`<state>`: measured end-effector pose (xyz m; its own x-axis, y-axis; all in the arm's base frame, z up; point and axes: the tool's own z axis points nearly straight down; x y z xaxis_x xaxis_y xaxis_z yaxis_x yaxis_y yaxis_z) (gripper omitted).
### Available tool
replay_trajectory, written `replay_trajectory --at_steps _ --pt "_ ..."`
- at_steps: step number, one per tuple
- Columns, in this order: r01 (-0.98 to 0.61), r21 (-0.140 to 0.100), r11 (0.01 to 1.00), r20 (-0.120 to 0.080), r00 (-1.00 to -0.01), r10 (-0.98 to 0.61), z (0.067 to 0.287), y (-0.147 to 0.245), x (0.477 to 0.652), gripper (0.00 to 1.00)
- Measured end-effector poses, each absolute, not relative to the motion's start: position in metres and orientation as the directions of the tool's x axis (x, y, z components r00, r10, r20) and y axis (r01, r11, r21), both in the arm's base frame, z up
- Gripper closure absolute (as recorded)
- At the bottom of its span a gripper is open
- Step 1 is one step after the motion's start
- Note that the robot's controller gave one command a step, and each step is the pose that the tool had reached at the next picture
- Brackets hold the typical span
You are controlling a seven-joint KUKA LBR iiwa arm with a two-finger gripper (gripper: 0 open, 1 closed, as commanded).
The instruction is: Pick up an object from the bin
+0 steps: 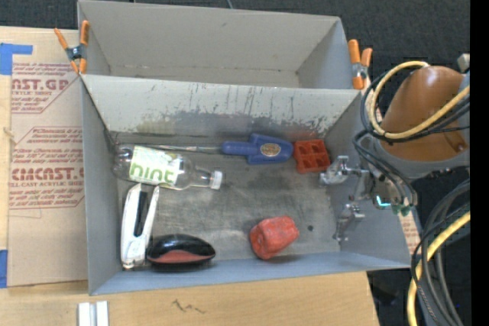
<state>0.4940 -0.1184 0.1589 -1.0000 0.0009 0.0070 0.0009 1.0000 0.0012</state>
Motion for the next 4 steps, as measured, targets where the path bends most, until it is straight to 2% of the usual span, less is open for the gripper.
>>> replay_trajectory --at_steps 1,2,3,4 --pt "-0.001 0.000 1.000 -0.001 -1.000 -0.001 0.163 -0.118 0.496 0.00" --pt "-0.028 -0.001 1.000 -0.005 -1.000 -0.028 0.084 -0.061 0.486 0.00" --pt "-0.064 0.000 0.998 -0.007 -0.998 -0.064 0.075 -0.056 0.487 0.00" --pt "-0.148 0.001 0.989 -0.001 -0.989 -0.148 0.100 -0.012 0.479 0.00"
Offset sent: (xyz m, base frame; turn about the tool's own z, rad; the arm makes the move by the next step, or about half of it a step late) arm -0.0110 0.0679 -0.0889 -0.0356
